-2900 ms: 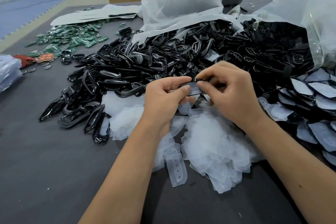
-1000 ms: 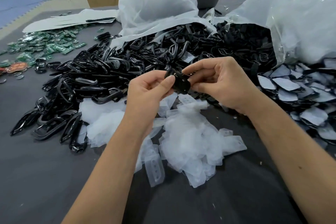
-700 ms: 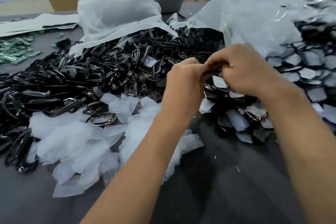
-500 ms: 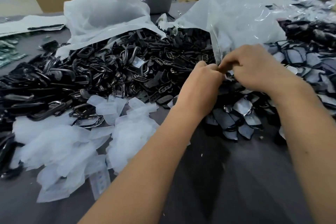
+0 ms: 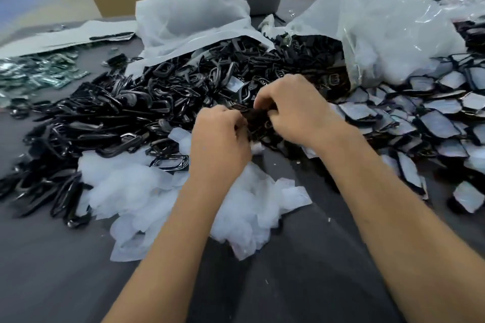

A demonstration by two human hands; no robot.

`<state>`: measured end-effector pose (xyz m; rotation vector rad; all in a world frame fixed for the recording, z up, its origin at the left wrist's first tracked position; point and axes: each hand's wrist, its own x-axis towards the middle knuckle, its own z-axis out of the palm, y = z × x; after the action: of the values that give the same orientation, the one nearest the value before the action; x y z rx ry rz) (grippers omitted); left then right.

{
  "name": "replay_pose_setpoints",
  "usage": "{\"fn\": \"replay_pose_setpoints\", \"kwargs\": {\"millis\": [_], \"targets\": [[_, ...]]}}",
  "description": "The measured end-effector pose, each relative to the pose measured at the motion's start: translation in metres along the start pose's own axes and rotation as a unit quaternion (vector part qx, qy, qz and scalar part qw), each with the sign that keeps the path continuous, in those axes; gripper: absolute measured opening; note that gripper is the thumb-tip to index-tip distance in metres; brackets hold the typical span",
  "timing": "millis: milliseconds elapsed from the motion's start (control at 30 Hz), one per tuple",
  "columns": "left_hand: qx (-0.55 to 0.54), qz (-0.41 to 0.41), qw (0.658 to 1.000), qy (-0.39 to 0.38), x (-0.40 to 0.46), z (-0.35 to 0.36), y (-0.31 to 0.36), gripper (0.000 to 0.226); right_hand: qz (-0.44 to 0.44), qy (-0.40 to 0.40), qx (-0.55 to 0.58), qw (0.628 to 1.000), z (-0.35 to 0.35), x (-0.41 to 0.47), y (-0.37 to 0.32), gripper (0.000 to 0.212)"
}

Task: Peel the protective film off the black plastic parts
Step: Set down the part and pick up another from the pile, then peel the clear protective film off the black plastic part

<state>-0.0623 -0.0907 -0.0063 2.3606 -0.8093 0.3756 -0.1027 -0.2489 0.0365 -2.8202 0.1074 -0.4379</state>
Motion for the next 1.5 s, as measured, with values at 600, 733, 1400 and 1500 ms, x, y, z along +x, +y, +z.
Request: {"fn": "replay_pose_setpoints", "kwargs": {"millis": [600, 733, 1400, 1500], "targets": [[0.124, -0.053, 0.991, -0.017, -0.008, -0.001, -0.061, 0.028, 0.009, 0.161, 0.050, 0.986, 0.062, 0.012, -0.018, 0.012], [0.116, -0.085, 0.989, 0.021, -0.004, 0.000, -0.059, 0.026, -0.005, 0.211, 0.145, 0.967, 0.062, 0.013, -0.032, 0.010], [0.009, -0.081, 0.985, -0.154, 0.006, -0.048, -0.067, 0.042, 0.097, 0.099, 0.524, 0.840, 0.076, 0.010, -0.037, 0.016], [0.035, -0.064, 0.983, -0.169, 0.005, -0.047, -0.066, 0.038, 0.107, 0.104, 0.530, 0.835, 0.076, 0.009, -0.036, 0.008]]}}
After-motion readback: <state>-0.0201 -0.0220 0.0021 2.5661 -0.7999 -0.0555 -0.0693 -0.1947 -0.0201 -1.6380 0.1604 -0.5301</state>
